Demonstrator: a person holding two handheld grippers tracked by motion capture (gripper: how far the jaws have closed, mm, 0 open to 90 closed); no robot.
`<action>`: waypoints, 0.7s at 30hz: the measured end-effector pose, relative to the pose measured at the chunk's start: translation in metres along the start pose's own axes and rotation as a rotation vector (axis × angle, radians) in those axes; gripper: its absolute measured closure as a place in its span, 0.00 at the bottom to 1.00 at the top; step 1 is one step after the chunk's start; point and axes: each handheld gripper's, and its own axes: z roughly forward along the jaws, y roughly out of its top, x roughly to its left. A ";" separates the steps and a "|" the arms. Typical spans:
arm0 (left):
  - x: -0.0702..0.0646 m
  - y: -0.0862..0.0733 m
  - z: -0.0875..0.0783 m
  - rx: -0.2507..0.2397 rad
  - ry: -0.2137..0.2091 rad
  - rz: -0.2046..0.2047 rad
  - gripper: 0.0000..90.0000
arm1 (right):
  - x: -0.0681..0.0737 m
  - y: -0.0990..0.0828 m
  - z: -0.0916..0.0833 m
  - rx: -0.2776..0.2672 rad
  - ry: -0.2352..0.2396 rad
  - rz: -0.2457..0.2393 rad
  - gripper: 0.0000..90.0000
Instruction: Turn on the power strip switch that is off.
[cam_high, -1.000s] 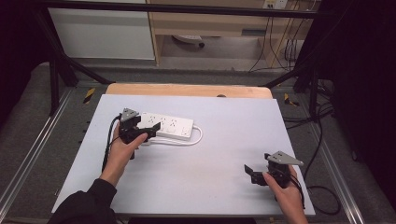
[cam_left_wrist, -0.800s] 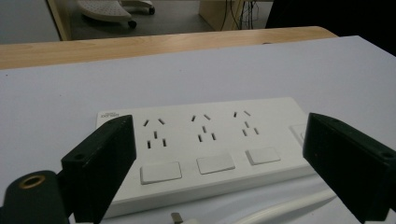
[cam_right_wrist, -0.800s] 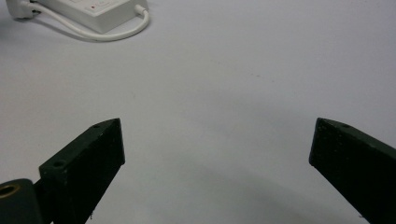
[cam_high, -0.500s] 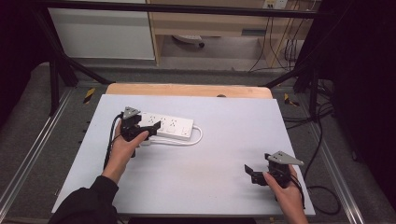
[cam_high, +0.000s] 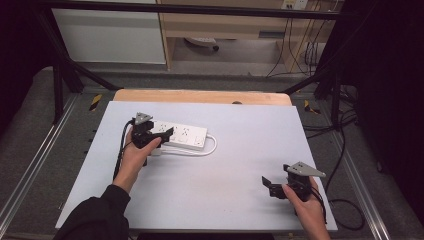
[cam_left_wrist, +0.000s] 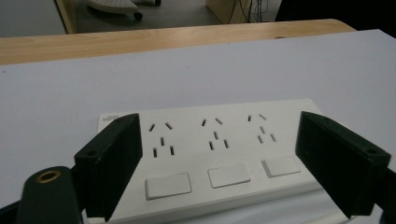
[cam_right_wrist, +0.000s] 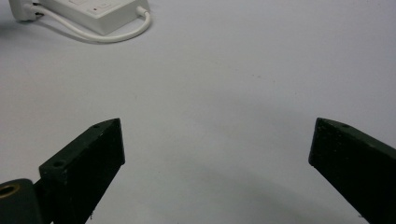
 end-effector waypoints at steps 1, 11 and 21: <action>0.000 0.000 0.001 -0.001 -0.004 -0.008 0.17 | 0.000 0.000 0.000 0.000 0.001 -0.002 0.04; 0.001 -0.003 0.007 0.039 -0.001 -0.004 0.30 | -0.001 0.000 0.000 0.002 0.003 0.001 0.04; 0.002 -0.004 0.008 0.046 -0.007 -0.008 0.50 | -0.001 0.000 -0.001 0.001 0.003 -0.001 0.04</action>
